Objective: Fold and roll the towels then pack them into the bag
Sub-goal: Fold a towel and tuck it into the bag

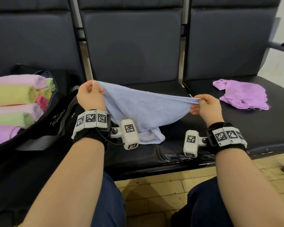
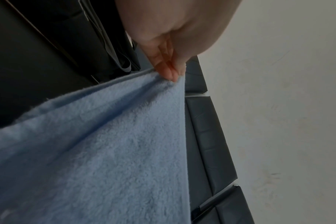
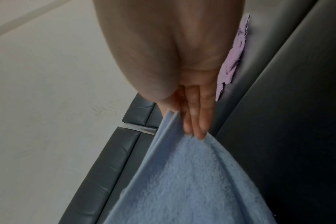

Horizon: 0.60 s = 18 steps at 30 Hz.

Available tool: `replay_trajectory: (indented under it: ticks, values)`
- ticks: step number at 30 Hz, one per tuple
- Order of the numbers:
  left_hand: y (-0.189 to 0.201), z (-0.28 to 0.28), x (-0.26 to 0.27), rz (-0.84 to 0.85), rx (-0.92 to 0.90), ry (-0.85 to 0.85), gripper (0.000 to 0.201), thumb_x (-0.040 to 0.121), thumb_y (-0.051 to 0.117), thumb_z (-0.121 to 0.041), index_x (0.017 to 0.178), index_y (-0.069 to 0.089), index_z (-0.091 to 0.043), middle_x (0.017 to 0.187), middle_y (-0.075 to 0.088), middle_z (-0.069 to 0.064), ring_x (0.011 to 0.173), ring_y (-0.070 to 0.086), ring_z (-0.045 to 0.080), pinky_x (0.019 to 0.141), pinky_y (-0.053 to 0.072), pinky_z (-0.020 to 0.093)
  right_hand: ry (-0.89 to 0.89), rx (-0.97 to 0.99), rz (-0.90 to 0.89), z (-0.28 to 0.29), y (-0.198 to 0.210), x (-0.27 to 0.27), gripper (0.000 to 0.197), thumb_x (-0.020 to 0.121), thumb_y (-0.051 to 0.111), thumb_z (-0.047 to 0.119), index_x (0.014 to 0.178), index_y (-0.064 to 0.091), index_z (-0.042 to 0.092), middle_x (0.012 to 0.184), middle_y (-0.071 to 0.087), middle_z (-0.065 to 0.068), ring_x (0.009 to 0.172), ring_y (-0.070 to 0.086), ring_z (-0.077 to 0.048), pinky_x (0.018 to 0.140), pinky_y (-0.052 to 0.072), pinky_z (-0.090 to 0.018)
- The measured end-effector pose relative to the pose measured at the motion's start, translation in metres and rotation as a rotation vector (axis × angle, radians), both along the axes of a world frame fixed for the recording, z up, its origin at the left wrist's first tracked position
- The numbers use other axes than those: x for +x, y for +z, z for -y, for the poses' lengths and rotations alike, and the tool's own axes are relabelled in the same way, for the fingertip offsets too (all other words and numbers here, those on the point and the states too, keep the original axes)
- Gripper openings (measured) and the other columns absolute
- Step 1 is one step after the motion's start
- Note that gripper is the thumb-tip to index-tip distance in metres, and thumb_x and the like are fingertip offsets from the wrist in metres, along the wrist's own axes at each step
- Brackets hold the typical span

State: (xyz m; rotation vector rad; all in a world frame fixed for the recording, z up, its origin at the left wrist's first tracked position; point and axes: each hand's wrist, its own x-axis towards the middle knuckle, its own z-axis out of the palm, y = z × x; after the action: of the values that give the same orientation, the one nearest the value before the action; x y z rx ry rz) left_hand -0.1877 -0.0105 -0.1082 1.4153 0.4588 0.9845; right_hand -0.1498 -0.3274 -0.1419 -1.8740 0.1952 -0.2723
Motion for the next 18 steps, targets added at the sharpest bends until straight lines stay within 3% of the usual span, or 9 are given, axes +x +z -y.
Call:
replay_trajectory:
  ticks: [2,5,7,9,12,18]
  values:
    - [-0.0016,-0.0032,0.0,0.0,0.014,0.022,0.017,0.094,0.052,-0.013,0.103,0.064,-0.005,0.068,0.061,-0.004,0.058,0.056,0.004,0.075,0.053,0.021,0.082,-0.039,0.001,-0.0011,0.0,0.0013,0.029,0.097,0.035,0.0,0.111,0.059,0.009,0.09,0.063,-0.011,0.078,0.063,-0.019,0.077,0.055,-0.027]
    - [-0.0027,-0.0071,-0.0007,0.0,0.015,0.048,0.019,0.095,0.051,-0.013,0.107,0.064,-0.005,0.068,0.061,-0.004,0.058,0.056,0.003,0.074,0.051,0.018,0.151,-0.12,-0.011,-0.0017,-0.0012,0.0017,0.023,0.095,0.048,0.004,0.111,0.058,0.017,0.101,0.062,-0.004,0.091,0.06,-0.015,0.085,0.05,-0.027]
    - [-0.0032,-0.007,-0.0001,-0.002,0.009,0.05,0.019,0.095,0.051,-0.013,0.107,0.064,-0.005,0.068,0.061,-0.004,0.059,0.056,0.004,0.074,0.051,0.017,0.127,-0.167,0.021,-0.0011,-0.0034,0.0007,0.017,0.091,0.058,0.009,0.104,0.06,0.02,0.092,0.063,0.0,0.083,0.061,-0.012,0.08,0.048,-0.025]
    - [-0.0036,-0.005,0.0,0.003,0.013,0.048,0.018,0.095,0.052,-0.013,0.107,0.063,-0.005,0.073,0.063,0.0,0.059,0.056,0.004,0.07,0.049,0.014,0.054,-0.174,0.085,0.0001,-0.0038,-0.0001,0.011,0.089,0.061,0.01,0.098,0.064,0.017,0.084,0.064,0.002,0.069,0.061,-0.01,0.07,0.047,-0.02]
    - [-0.0028,-0.0028,-0.0002,0.013,0.048,0.041,0.018,0.094,0.052,-0.012,0.106,0.064,-0.004,0.082,0.066,0.008,0.061,0.058,0.005,0.067,0.048,0.011,-0.047,-0.134,0.128,0.0034,-0.0009,0.0014,0.011,0.086,0.064,0.011,0.095,0.069,0.012,0.079,0.065,0.002,0.059,0.061,-0.009,0.065,0.049,-0.019]
    - [0.0003,0.0006,-0.0035,0.029,0.08,-0.013,0.016,0.092,0.053,-0.01,0.102,0.064,-0.004,0.074,0.062,-0.005,0.068,0.061,0.01,0.079,0.055,0.025,-0.209,-0.209,0.168,0.0052,0.0051,-0.0034,0.005,0.08,0.069,0.013,0.08,0.066,0.017,0.08,0.066,-0.003,0.074,0.061,-0.016,0.07,0.044,-0.025]
